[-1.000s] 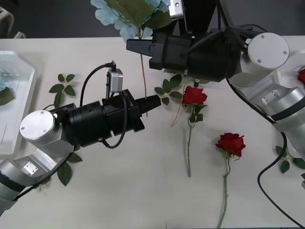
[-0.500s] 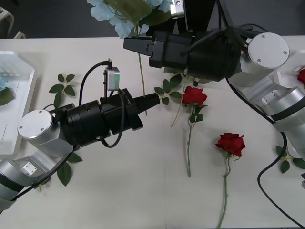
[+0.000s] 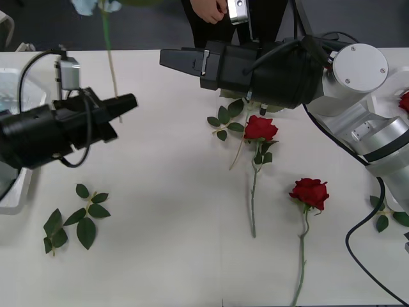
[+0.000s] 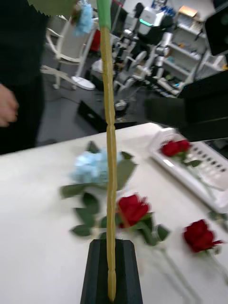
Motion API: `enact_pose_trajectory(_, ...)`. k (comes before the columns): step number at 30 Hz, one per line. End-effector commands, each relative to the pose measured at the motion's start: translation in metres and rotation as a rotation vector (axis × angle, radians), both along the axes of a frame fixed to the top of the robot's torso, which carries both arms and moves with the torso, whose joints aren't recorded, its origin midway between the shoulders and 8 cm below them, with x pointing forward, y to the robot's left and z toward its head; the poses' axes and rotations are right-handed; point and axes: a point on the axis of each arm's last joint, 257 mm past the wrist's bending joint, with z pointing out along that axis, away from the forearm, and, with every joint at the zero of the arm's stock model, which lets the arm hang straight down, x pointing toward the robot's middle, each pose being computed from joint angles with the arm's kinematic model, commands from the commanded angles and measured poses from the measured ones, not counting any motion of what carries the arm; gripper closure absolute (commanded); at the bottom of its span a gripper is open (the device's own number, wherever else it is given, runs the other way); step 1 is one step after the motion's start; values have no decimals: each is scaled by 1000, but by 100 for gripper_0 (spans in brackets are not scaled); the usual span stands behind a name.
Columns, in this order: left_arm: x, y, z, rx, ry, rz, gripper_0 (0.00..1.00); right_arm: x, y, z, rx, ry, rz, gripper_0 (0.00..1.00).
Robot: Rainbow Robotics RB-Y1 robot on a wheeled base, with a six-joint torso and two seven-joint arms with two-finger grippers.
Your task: Place the red flowers into the right box and the blue flowers into the left box. If a person shows an open palm, hand one flower to the person first, then continue sorting.
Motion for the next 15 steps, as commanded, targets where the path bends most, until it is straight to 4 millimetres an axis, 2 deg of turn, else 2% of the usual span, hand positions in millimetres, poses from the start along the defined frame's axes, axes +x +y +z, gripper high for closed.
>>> enact_pose_trajectory(1,1,92,3,98,71,118,100,-11,-14,-3,-106,9,39,0)
enact_pose_trajectory(3,0,113,2,110,107,135,100,-11,-25,-18,-156,47,41,0)
enact_pose_trajectory(9,-9,201,2,164,257,210,100,-16,-86,-91,-395,245,4,0)
enact_pose_trajectory(10,-11,209,2,171,273,218,100,-17,-92,-98,-418,262,-3,0)
enact_pose_trajectory(13,-19,262,-1,199,356,290,100,-24,-128,-136,-547,377,-93,0)
enact_pose_trajectory(14,-20,271,0,204,365,306,100,-25,-133,-141,-564,393,-112,0)
enact_pose_trajectory(15,-23,291,-1,205,388,337,100,-29,-142,-150,-593,425,-150,0)
